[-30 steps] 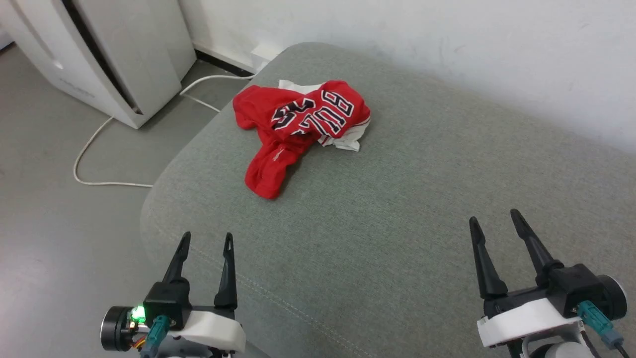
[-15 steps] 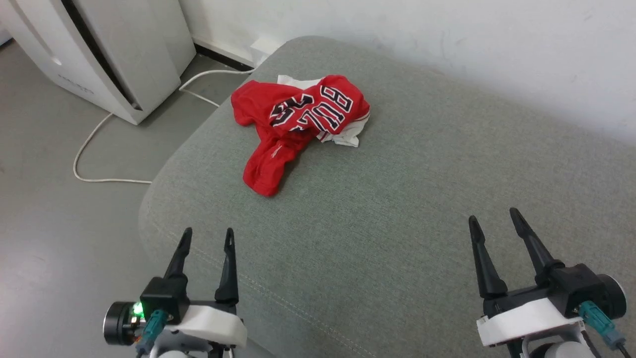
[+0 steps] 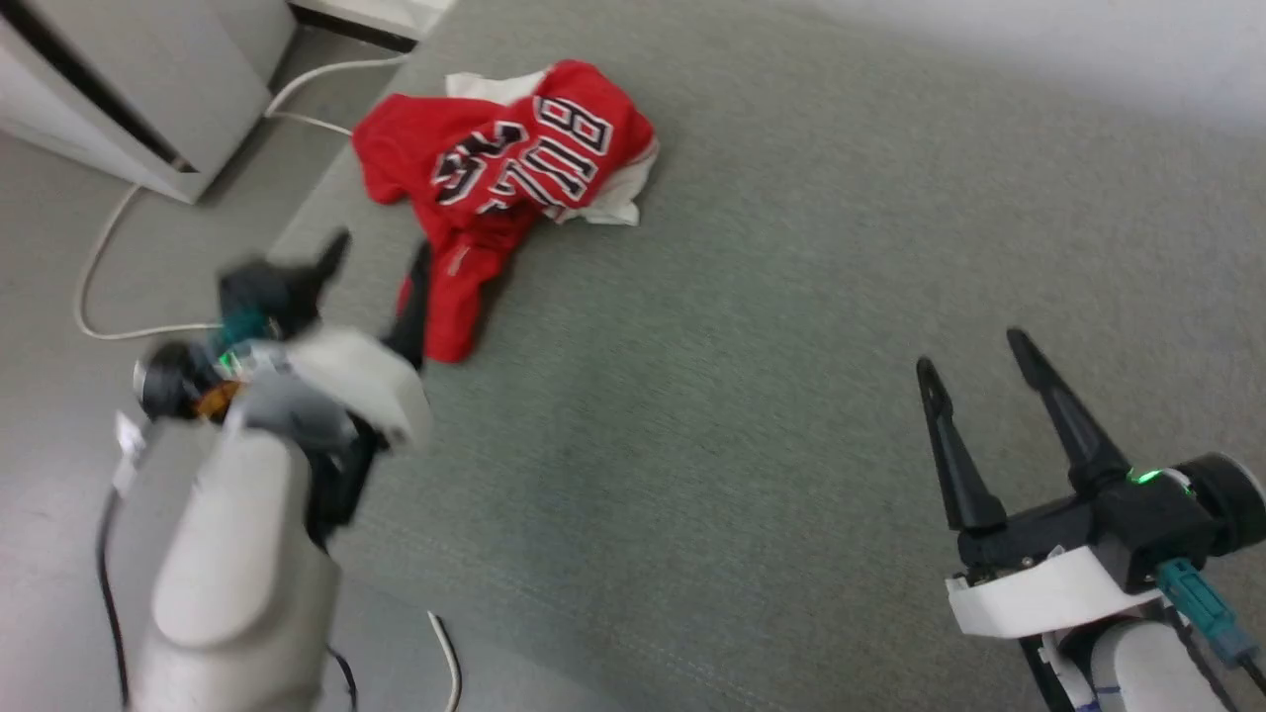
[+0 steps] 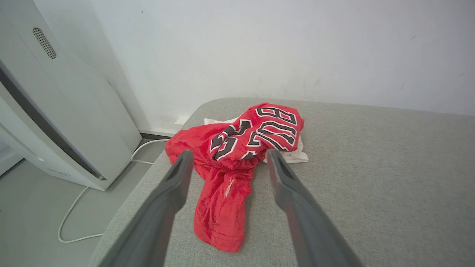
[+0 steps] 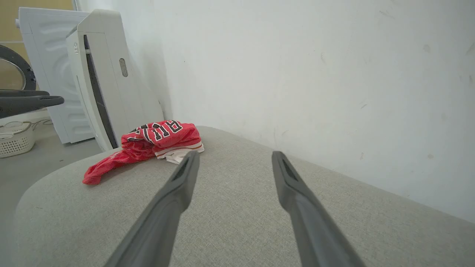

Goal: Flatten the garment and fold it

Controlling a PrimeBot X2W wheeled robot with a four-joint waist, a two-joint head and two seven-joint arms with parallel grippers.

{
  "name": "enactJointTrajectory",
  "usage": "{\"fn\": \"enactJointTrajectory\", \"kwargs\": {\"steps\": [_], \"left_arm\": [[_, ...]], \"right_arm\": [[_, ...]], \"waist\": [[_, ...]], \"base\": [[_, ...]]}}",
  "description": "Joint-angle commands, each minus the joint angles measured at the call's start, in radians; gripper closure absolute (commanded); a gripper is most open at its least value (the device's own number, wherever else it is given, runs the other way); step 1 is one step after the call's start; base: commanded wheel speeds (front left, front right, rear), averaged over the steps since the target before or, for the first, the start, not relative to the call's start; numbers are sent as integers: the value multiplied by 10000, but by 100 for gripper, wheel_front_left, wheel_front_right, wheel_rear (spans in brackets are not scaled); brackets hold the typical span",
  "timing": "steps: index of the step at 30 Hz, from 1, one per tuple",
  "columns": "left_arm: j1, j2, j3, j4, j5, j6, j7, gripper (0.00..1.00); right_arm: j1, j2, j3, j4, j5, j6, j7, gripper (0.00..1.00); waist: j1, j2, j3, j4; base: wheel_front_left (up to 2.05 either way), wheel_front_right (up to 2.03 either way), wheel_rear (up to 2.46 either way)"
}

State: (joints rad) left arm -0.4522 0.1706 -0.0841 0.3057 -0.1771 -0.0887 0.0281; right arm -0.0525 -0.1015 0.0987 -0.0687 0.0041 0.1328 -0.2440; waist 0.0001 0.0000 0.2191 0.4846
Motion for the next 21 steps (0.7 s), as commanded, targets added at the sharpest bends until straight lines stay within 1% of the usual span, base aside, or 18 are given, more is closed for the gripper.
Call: {"fn": "enactJointTrajectory", "kwargs": {"steps": [1,3,5,7,11,15,18,21], "left_arm": [[-406,137,65,105,-120,-91,162,0],[-1183,437,87,389,-334,-205,686,0],[-1956,682,194,809,-778,-293,1327,0],[-2673,1029,181,1339,-1176,-356,2203,0],[-3917,1501,260,2118,-2269,-404,4076,0],[-4702,1948,204,2723,-3287,-415,5801,0],[-4965,2496,-53,3075,-3371,-417,6623,0],[-5123,2699,5,3447,-3519,-382,7061,0]], "right_arm": [[-192,-68,14,-146,-60,-21,47,0],[-352,-148,82,-428,-119,-21,149,0],[-500,-196,125,-729,-142,-21,256,0],[-647,-256,167,-991,-208,-21,366,0],[-918,-321,257,-1447,-228,-21,534,0],[-1061,-340,258,-1623,-326,-21,611,0],[-1078,-308,210,-1631,-400,-21,585,0],[-1010,-234,102,-1614,-406,-21,512,0]], "waist": [[-1,0,1127,-1077],[-1,0,1498,-1394],[-1,0,1864,-1692],[-1,0,2186,-1977],[-1,0,2827,-2501],[-1,0,3276,-2959],[-1,0,3530,-3260],[-1,0,3687,-3433]], "base": [[0,0,0],[0,0,0],[0,0,0],[0,0,0],[0,0,0],[0,0,0],[0,0,0],[0,0,0]]}}
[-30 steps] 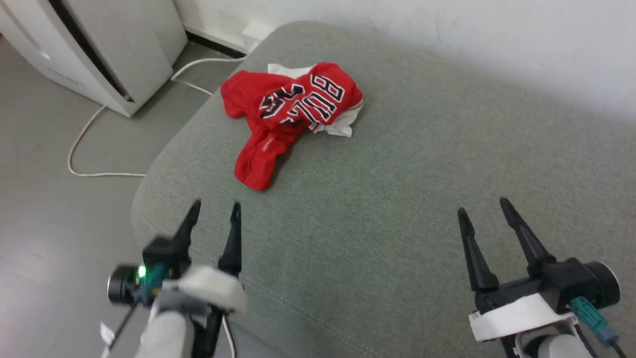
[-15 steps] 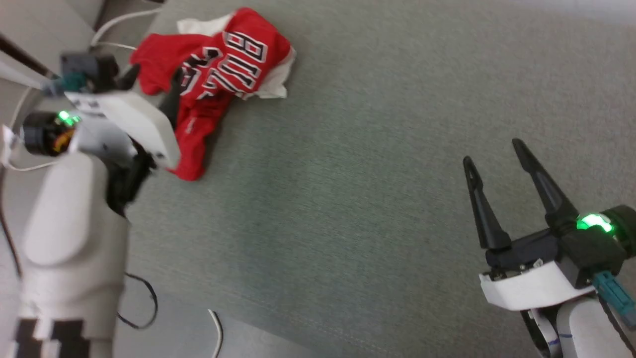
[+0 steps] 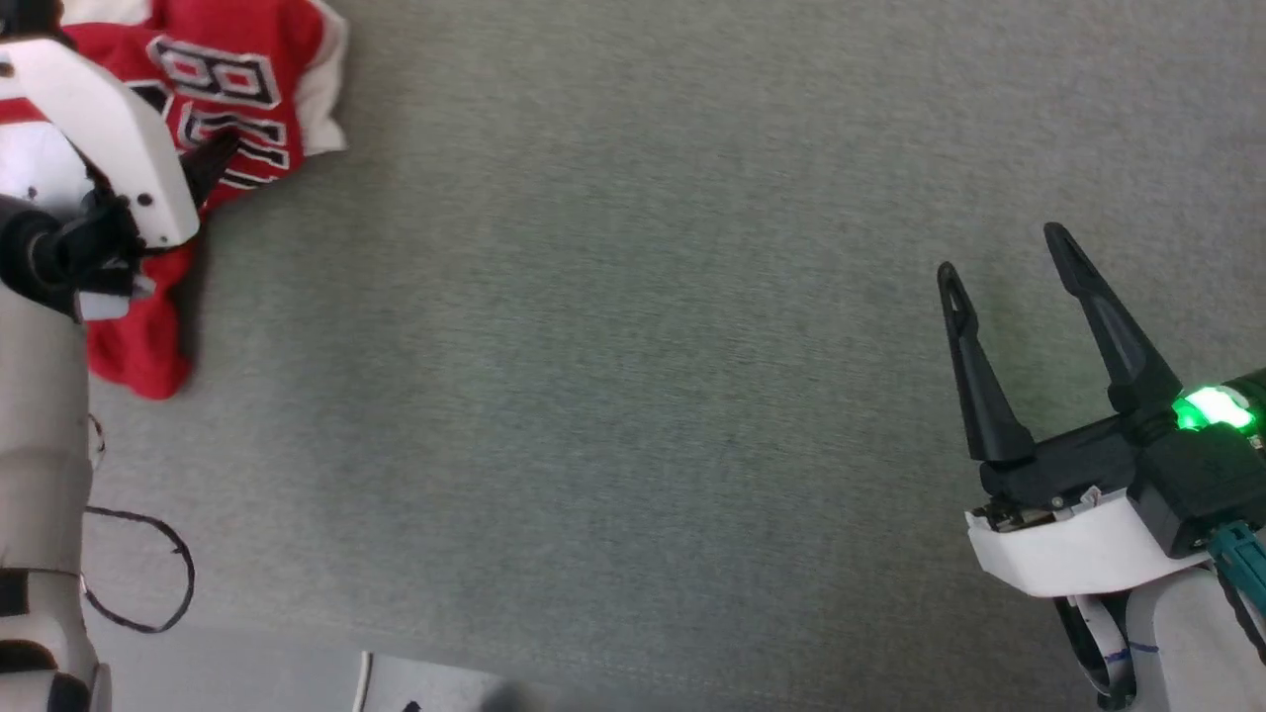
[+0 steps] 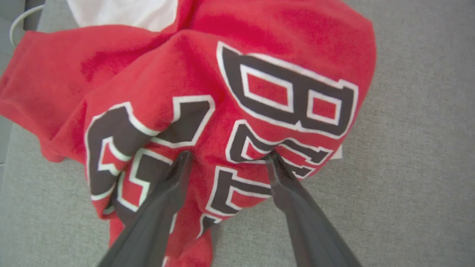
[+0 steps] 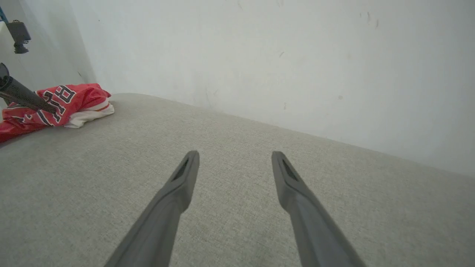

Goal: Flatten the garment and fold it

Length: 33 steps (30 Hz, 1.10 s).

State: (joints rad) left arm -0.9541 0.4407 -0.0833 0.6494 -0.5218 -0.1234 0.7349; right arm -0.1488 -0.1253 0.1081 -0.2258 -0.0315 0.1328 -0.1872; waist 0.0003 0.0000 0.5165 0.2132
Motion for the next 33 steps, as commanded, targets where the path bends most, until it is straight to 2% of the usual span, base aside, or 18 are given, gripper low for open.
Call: {"fn": "enactJointTrajectory", "kwargs": {"steps": [1,7,9,12,18,29,33], "left_arm": [[-131,54,0,129,-81,-8,107,0],[21,181,-84,715,-228,150,1016,0],[121,84,-102,732,-436,118,1336,100],[237,3,-16,630,-656,92,1250,100],[384,178,78,399,-548,83,111,100],[179,557,1,-648,279,-27,-4610,100],[122,507,-393,-1220,456,-54,-5747,100]], "right_arm": [[-25,16,5,-37,-62,-21,-77,0],[-21,63,18,33,-103,-21,-160,0],[-19,86,-31,83,-113,-21,-173,0],[15,107,-98,202,-133,-21,-197,0],[105,110,-210,485,-174,-21,-282,0],[723,363,-764,1107,-68,-21,-476,0],[904,467,-1056,1382,-26,-21,-536,0]], "waist": [[-3,0,751,-754],[-3,0,836,-827],[-3,0,778,-786],[-3,0,595,-692],[-3,0,-186,-517],[-3,0,-2290,-286],[-3,0,-2972,-325]], "base": [[0,0,0],[0,0,0],[0,0,0],[0,0,0],[0,0,0],[0,0,0],[0,0,0]]}}
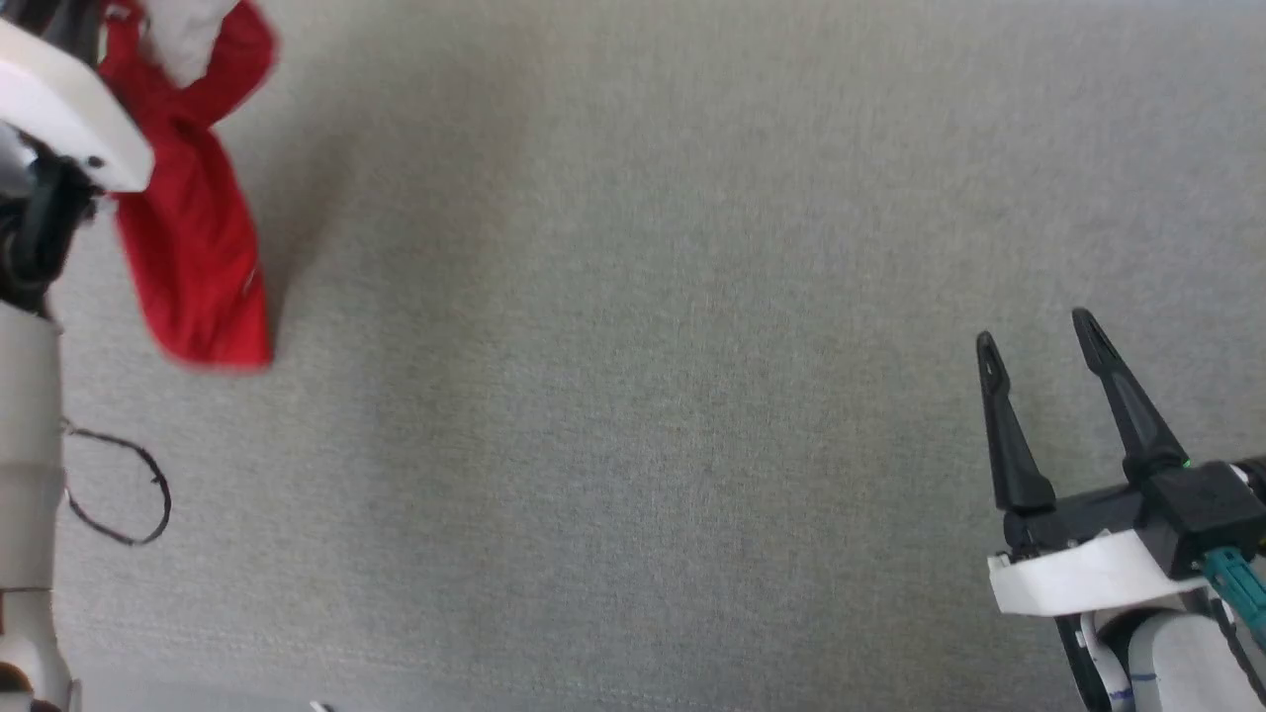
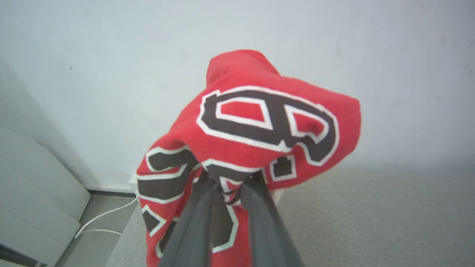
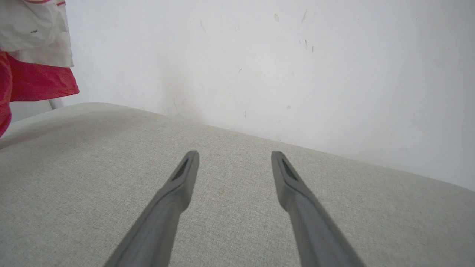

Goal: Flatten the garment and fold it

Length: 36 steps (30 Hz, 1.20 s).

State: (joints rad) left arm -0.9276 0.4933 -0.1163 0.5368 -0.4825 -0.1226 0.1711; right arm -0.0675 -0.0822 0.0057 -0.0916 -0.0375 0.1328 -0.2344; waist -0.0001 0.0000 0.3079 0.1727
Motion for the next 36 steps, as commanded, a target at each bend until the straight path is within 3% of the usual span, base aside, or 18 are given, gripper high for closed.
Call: {"fn": "enactJointTrajectory", "kwargs": {"steps": [1,9,14,19,23,28,35,36], "left_arm": [[-164,-43,-190,-285,85,-66,-299,100],[-463,-611,-1606,-2164,-61,-77,-965,100],[-658,-1449,-2550,-3033,-410,-79,-950,100],[-504,-2382,-3518,-3335,-590,-79,-881,100],[30,-2738,-4240,-3099,-724,-79,-620,100],[1362,-2366,-6111,-2308,-961,-80,366,100],[2392,-1572,-7594,-1174,-1267,-80,600,100],[2426,-1542,-7745,-1086,-1284,-80,469,81]], "right_arm": [[138,67,-102,99,47,-21,-79,0],[353,261,-327,437,110,-21,-167,0],[346,305,-396,560,181,-21,-192,0],[307,315,-259,646,370,-21,-202,0],[276,317,-279,683,465,-21,-208,0],[170,318,-332,732,611,-21,-218,0],[73,318,-283,892,717,-21,-235,0],[47,318,-231,932,724,-21,-237,0]], "waist": [[1,0,-1028,54],[1,0,-1832,-570],[1,0,-1889,-1345],[1,0,-1553,-2266],[1,0,-1272,-2768],[1,0,-836,-3389],[1,0,-453,-3605],[1,0,-427,-3601]], "base": [[0,0,0],[0,0,0],[0,0,0],[0,0,0],[0,0,0],[0,0,0],[0,0,0],[0,0,0]]}}
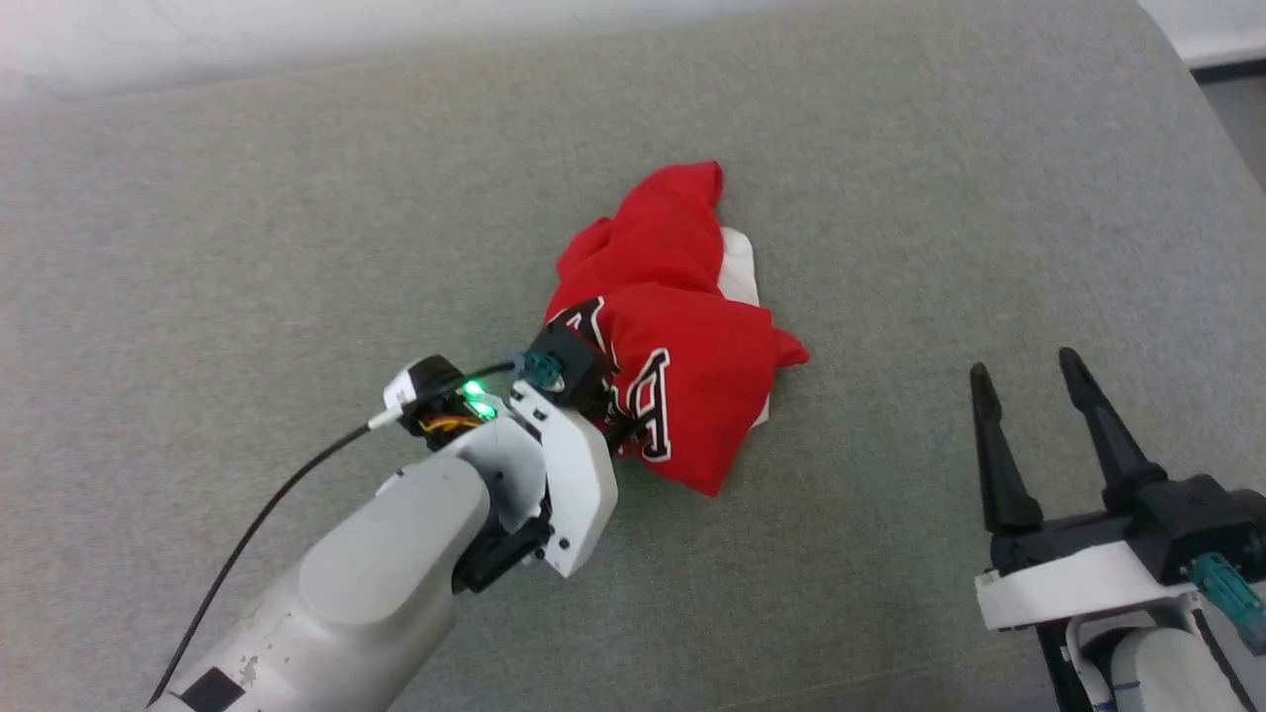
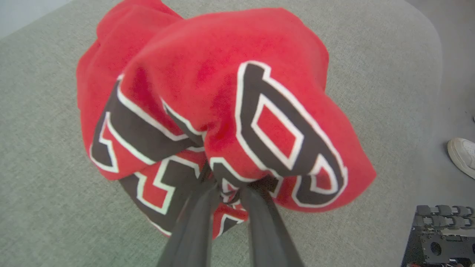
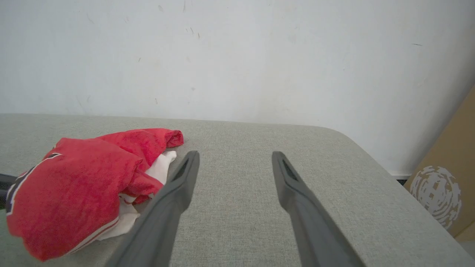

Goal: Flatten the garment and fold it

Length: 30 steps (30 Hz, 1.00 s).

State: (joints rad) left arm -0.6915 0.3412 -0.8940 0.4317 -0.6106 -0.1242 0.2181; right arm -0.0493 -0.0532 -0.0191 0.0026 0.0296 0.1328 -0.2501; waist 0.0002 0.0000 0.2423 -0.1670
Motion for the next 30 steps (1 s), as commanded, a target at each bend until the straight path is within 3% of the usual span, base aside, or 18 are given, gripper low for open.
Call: {"fn": "enactJointTrajectory", "kwargs": {"steps": [1,2,9,18,24,30], "left_arm": [[86,11,-101,33,-35,-65,-152,35],[101,34,-163,127,-71,-65,-313,0],[-6,89,137,432,-56,55,-1790,0],[707,564,1463,-590,-591,886,-3864,0],[2237,1078,2624,-1823,-932,1899,-4673,0],[4144,916,4049,-3214,-452,2841,-4792,0]], "right_arm": [[-163,29,65,38,74,-21,-81,0],[-182,29,97,82,97,-21,-81,0],[-141,29,19,244,-67,-21,-4,0],[425,29,-283,115,-225,-21,300,0],[861,29,-470,-51,-190,-21,462,0],[1211,30,-525,-96,-149,-21,510,0]], "waist": [[-2,0,239,-187],[-2,0,233,-137],[-2,0,-336,509],[-2,0,-1651,1539],[-2,0,-2113,1977],[-2,0,-2254,2296]], "base": [[0,0,0],[0,0,0],[0,0,0],[0,0,0],[0,0,0],[0,0,0]]}}
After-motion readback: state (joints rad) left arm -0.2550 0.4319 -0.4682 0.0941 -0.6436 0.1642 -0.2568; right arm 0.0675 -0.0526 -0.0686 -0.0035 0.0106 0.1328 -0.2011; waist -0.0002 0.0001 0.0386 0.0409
